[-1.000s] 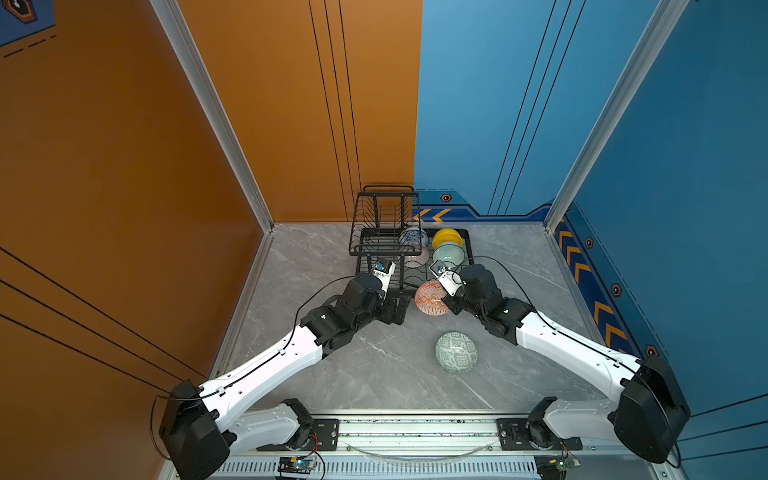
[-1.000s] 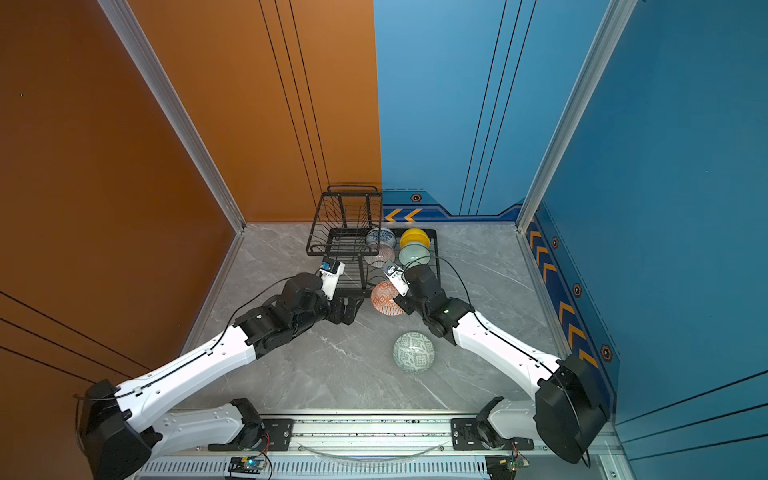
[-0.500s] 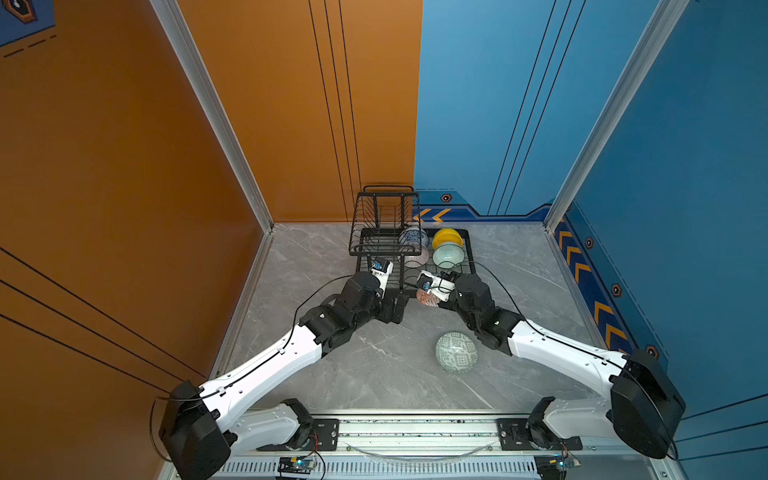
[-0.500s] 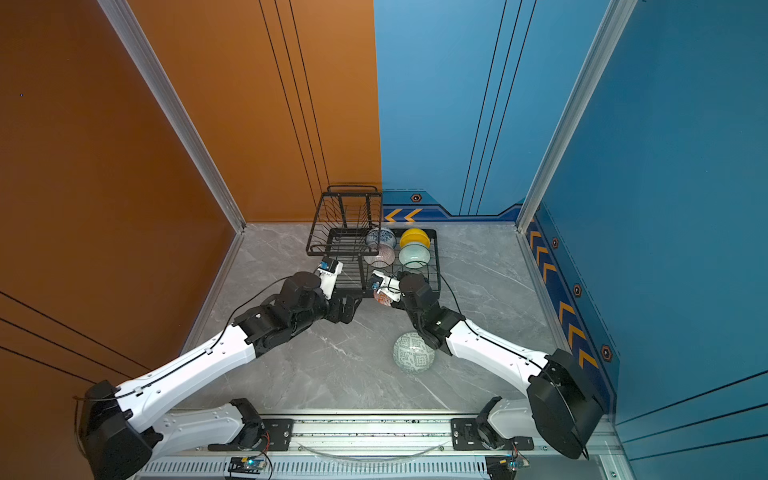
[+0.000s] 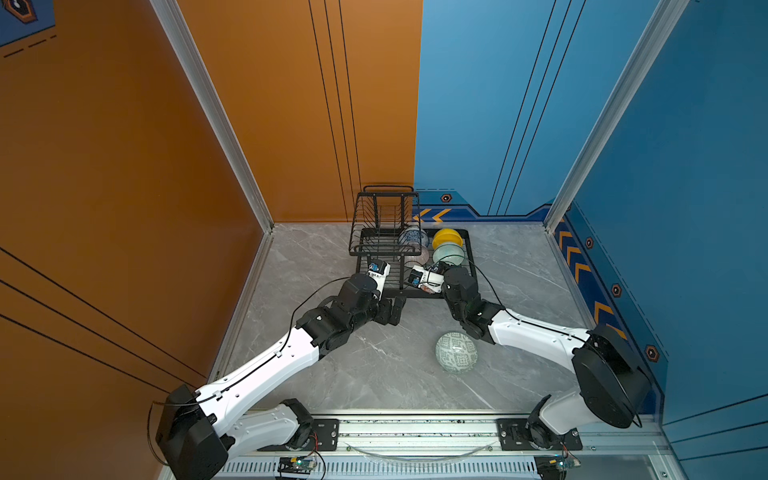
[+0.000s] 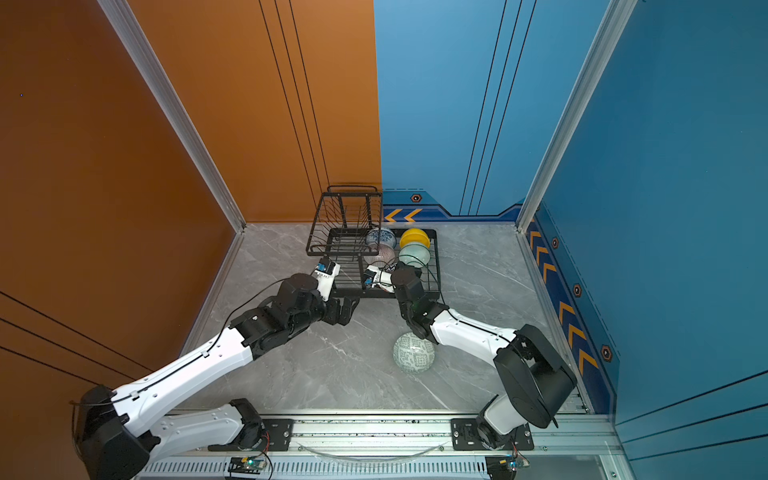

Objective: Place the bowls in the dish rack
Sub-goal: 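Lower the orange bowl upright beside the pink striped bowl with right gripper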

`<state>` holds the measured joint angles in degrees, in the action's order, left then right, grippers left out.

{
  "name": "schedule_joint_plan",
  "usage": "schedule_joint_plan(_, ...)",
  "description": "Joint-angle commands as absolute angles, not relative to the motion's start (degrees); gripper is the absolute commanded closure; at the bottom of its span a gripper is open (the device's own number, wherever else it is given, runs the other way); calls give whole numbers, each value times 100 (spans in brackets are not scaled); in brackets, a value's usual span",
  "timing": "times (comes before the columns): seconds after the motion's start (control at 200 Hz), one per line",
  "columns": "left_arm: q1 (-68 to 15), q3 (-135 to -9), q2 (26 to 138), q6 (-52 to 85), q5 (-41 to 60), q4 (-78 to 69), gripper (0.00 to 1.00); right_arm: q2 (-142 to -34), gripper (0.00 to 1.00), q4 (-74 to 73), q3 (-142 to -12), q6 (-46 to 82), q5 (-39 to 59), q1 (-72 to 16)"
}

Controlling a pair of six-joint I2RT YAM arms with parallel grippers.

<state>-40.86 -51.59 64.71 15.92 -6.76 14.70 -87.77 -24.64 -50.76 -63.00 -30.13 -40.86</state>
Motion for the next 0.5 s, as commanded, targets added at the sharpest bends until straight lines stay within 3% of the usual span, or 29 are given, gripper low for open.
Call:
schedule_joint_plan(0.0, -4012, -5050, 6339, 1625, -606, 1553, 2, -8912, 100, -3072, -5374, -6607, -3308, -3889)
schedule_joint_plan(0.496, -3933, -5008, 6227, 1644, -563, 1648, 2, -9593, 100, -3146, -5723, -6749, -3347, -3537)
